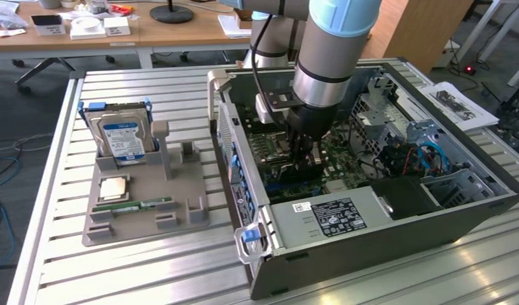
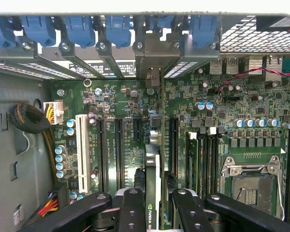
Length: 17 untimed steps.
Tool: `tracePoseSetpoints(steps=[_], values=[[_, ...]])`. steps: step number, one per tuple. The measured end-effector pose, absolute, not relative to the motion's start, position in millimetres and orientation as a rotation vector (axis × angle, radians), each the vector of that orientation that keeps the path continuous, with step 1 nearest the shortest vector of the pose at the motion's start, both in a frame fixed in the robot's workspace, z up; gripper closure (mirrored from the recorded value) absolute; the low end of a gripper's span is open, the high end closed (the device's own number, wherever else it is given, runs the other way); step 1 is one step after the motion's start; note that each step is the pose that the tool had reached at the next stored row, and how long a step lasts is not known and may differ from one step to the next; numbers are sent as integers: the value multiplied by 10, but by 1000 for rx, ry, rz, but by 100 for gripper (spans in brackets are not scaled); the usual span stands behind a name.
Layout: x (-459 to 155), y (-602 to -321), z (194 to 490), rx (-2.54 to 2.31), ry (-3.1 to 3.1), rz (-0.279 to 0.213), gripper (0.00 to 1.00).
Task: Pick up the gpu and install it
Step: 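Insert the gpu into the slot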
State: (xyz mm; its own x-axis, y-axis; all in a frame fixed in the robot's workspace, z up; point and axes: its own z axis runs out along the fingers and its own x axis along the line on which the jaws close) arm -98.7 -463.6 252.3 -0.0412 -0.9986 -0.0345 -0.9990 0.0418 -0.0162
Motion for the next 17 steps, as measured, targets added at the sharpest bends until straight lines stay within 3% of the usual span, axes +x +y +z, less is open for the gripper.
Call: tracePoseSetpoints(steps=[17], values=[[-987,-4636,2517,-2150,2241,19,74]])
